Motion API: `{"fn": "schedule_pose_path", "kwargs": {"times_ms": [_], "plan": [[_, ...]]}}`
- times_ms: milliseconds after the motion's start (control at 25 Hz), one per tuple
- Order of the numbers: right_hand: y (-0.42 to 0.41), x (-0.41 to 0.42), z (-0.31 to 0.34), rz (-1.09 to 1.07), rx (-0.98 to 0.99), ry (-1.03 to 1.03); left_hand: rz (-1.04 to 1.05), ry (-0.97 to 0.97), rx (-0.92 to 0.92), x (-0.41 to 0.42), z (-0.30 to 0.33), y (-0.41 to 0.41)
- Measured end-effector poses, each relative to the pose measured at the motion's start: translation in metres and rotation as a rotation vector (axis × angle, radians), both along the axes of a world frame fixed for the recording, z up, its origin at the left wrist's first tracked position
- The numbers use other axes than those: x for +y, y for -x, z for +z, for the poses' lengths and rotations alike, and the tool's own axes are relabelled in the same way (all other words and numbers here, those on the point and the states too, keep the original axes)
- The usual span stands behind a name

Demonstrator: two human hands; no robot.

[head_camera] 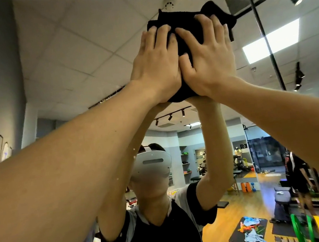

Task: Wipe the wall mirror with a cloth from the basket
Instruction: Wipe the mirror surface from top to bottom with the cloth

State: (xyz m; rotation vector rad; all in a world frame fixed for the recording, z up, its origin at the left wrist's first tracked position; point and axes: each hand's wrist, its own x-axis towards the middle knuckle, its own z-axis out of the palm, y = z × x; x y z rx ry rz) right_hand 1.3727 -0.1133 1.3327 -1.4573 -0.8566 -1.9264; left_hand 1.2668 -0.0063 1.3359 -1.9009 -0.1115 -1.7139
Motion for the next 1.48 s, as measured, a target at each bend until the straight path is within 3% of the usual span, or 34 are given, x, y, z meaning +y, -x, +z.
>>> {"fn": "schedule_pose_path", "kwargs": {"times_ms": [1480], "plan": [[0.207, 0.243, 0.017, 0.034, -0.057, 0.02, 0.152, -0.032, -0.016, 0.242, 0.013, 0.214]]}}
